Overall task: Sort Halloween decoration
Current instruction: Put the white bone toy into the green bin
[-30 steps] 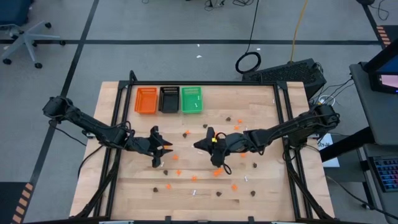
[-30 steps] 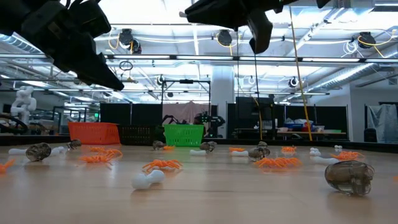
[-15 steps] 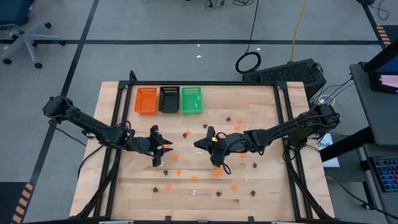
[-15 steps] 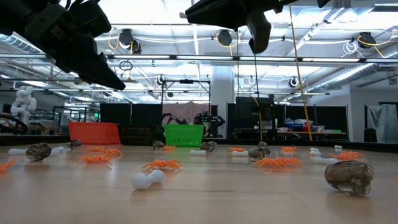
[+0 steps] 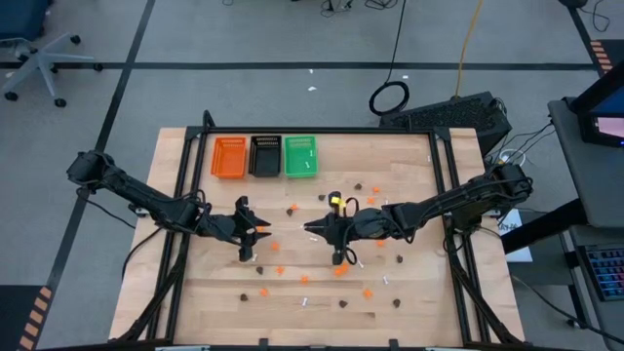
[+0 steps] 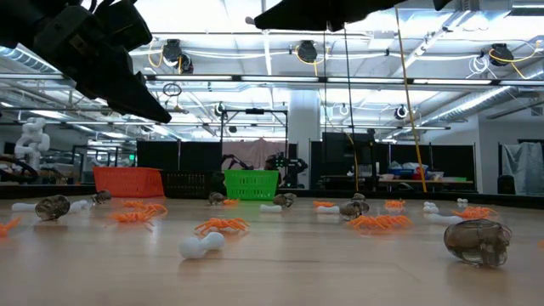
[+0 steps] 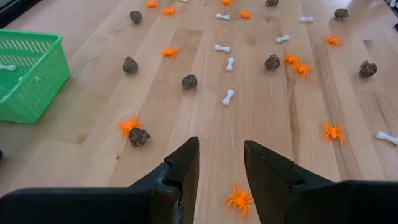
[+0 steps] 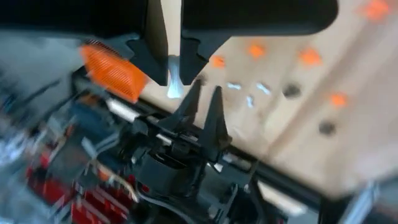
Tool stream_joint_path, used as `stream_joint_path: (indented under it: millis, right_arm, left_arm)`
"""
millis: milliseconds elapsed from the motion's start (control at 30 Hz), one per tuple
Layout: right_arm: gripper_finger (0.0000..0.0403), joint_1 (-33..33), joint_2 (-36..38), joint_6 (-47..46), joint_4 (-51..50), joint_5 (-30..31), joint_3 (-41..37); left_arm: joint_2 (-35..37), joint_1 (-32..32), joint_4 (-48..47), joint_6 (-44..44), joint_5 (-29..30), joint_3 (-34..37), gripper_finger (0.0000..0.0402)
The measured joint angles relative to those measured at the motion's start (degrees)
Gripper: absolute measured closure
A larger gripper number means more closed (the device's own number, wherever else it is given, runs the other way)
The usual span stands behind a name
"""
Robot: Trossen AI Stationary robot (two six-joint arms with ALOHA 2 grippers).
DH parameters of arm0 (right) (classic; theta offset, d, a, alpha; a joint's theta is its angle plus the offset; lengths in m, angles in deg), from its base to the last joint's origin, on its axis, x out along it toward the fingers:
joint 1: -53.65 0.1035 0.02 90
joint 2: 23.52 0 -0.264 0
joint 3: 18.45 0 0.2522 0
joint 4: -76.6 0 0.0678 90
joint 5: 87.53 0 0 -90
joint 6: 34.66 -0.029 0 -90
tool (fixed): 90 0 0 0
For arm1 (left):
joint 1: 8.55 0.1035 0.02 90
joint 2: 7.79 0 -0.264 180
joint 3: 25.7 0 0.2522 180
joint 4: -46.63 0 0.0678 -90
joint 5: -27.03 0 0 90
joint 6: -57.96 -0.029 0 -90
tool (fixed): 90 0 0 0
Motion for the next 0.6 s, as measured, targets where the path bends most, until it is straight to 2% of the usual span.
stream_joint_path:
  millis: [400, 600]
  right_arm:
    - [0.0402, 0.0, 0.0, -31.4, 0.0, -0.4, 0.0]
    - [0.0397, 0.1, 0.0, -35.7, 0.0, -1.5, 0.0]
  left_arm:
    - [0.0, 0.0, 0.0, 1.5, -0.1, 0.0, 0.0276]
    - [0.0, 0.0, 0.0, 1.6, -0.1, 0.0, 0.0276]
